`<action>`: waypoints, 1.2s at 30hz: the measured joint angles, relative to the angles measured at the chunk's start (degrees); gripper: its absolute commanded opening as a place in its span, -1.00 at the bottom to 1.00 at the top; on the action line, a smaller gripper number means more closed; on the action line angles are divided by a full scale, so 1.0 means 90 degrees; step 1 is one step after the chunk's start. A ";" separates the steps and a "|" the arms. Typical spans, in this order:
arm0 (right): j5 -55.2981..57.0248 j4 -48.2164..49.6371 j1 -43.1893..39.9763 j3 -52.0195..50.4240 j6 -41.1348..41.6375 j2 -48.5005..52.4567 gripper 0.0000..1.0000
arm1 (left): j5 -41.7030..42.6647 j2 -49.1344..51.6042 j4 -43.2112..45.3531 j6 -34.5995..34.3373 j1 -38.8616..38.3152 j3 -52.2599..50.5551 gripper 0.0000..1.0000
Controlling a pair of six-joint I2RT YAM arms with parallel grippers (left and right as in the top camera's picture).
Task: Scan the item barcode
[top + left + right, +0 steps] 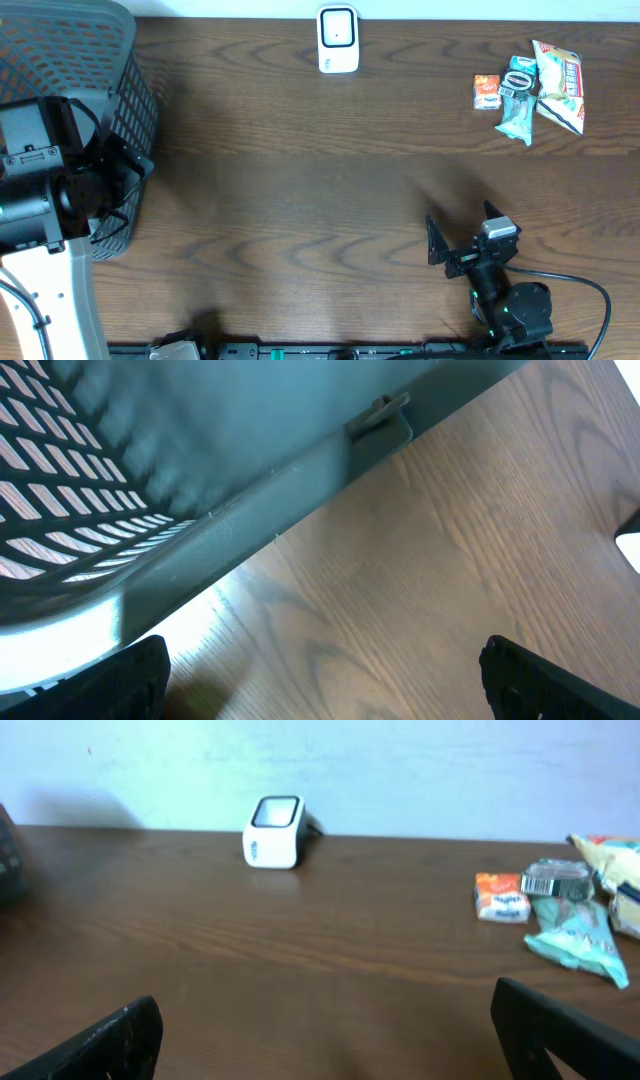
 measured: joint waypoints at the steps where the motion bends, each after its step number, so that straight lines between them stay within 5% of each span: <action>1: 0.0000 0.0070 -0.0002 -0.0005 -0.0012 0.0000 0.98 | 0.0002 0.0000 0.0000 0.0000 0.0000 0.0000 0.96; 36: 0.0221 0.0350 -0.1406 -0.0277 -0.0112 -0.0002 0.99 | 0.0000 0.0000 0.0000 0.0000 0.0000 0.0000 0.96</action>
